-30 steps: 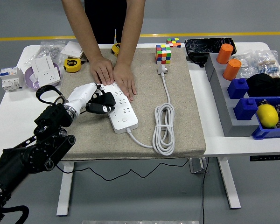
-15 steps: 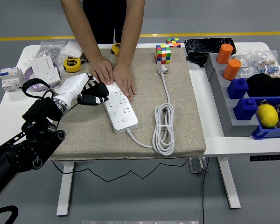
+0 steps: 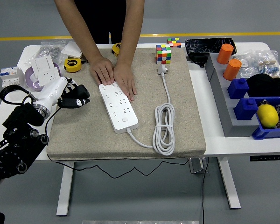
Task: Pick up the plug,place it near the board,insert it into the board,press the button
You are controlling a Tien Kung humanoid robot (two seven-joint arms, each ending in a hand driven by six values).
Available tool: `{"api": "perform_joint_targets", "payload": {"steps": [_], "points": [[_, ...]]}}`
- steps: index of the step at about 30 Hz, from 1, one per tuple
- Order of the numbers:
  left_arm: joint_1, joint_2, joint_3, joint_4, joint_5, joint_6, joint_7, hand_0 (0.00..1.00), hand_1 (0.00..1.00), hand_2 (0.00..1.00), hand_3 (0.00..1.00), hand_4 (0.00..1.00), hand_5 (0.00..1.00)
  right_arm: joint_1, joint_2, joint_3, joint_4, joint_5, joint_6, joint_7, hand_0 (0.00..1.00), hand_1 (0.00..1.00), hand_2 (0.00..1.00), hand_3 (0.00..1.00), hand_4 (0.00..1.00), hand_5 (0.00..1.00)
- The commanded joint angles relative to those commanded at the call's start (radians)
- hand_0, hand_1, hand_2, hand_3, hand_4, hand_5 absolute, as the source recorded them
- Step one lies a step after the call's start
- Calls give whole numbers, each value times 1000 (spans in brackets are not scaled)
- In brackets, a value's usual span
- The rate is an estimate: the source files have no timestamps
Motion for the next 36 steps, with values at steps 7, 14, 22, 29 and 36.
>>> {"api": "perform_joint_targets", "payload": {"steps": [7,14,22,29,36], "points": [[7,-4,4,15,-43,-20,2,420,476,460,477,818,285,-2,-1,12,0,-10,0,-5,785,703,698,670,998,783],[7,-3,2,16,-15,-78,35,767,867,796,768,964,334,4,0,9,0,-6,1,-1,785,703,697,667,998,784],[8,1,14,4,7,-116,57,821,932,870,828,998,360,3,2,14,0,-8,0,-2,785,703,697,666,998,785],[6,23,42,-50,14,-172,85,859,978,910,870,998,354,3,1,14,0,-4,0,0,786,703,697,667,998,785],[24,26,-69,-214,24,-182,88,930,998,974,915,998,549,5,2,13,0,-2,-1,0,785,702,696,666,998,784]]}}
